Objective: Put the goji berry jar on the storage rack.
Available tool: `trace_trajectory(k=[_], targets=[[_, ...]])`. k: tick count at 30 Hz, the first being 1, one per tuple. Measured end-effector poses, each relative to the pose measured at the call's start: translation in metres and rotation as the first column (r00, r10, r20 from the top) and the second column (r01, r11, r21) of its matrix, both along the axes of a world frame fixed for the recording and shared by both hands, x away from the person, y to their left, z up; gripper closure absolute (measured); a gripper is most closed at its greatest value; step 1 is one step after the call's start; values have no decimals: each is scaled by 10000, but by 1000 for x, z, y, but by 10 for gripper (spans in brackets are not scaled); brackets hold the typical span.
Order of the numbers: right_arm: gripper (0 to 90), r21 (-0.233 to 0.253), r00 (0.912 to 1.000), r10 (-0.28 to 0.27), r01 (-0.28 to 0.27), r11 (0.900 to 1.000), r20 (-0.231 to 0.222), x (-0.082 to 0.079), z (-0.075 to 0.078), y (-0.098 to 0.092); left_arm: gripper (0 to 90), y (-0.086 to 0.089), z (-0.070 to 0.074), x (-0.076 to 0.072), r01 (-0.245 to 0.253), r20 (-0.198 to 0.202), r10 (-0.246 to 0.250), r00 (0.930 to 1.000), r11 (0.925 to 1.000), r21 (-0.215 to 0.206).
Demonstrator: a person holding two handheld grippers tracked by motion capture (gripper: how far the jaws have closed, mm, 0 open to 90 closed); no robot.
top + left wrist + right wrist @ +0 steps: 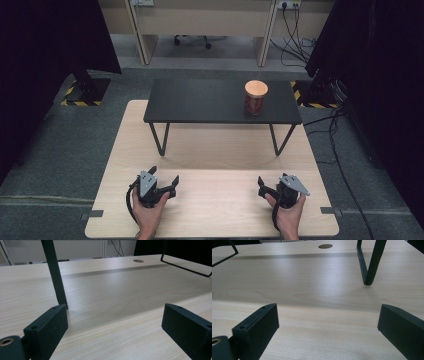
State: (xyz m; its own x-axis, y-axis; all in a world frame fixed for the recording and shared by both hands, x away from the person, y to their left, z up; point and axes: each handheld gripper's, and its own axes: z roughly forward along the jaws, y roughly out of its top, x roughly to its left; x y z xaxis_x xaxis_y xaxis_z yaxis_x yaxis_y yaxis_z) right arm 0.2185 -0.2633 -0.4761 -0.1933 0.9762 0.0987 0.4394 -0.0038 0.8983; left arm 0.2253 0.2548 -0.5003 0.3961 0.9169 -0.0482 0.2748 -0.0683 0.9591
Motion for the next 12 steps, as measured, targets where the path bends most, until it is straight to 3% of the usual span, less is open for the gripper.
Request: trace_trajectory(k=[12], targets=[[36, -103, 10000, 38, -38, 9999, 0, 0, 0, 1, 60, 0, 0, 0, 7, -17, -7, 10000, 10000, 32]])
